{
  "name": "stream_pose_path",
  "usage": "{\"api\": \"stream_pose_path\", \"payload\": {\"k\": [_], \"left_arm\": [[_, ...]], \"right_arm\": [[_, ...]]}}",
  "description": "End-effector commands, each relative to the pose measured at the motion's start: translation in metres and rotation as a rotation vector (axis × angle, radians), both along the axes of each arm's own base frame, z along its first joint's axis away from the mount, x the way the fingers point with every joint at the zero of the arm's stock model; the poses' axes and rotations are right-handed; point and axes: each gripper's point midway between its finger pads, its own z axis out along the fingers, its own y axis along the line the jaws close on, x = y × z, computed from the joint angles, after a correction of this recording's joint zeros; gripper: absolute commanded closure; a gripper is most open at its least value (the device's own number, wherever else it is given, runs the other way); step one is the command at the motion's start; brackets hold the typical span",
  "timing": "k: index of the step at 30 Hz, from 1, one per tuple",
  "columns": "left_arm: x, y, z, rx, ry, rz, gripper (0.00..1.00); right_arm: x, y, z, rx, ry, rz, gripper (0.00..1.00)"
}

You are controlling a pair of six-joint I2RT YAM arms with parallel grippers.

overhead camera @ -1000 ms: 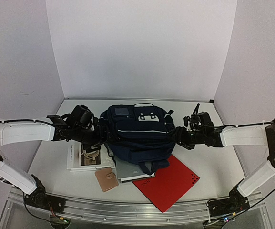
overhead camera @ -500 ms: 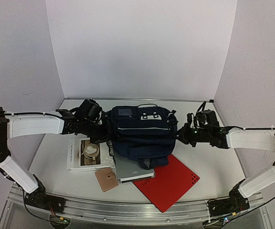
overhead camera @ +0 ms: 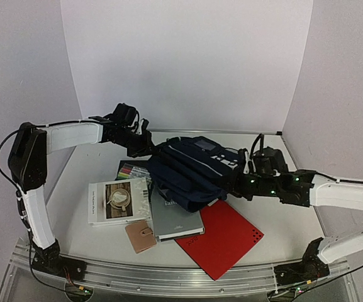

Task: Pack the student bag
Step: Adjust the student bag at the center of the board.

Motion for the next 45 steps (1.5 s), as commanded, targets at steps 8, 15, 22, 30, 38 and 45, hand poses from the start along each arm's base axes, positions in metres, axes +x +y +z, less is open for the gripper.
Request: {"api": "stream_pose_path", "payload": {"k": [8,15,22,30,38,45], "left_arm": [[0.055,0.046,0.026,0.183,-0.167,0.134,0.28],[-0.006,0.085,0.04,0.179,-0.12,0.206,0.04],[-0.103,0.069,0.019,-0.027,0.039,0.173,0.0],[-0.166,0.033,-0.001,-0.113,0.152,0.139,0.0],[-0.172,0.025,-0.018,-0.136,0.178,0.149,0.08],[-0.166,0.021,-0.03,-0.113,0.191,0.158,0.1]], "right_arm": [[-0.009,0.074,0.063,-0.02,-0.219,0.087,0.3],[0.004,0.004,0.047,-0.159,-0.225,-0.016,0.12],[-0.002,-0.048,0.001,-0.195,-0.162,-0.031,0.2],[-0.023,-0.057,-0.049,-0.167,-0.096,-0.008,0.4],[-0.02,-0.048,-0.077,-0.139,-0.111,0.013,0.53],[-0.011,-0.042,-0.096,-0.198,-0.15,0.035,0.56]]}}
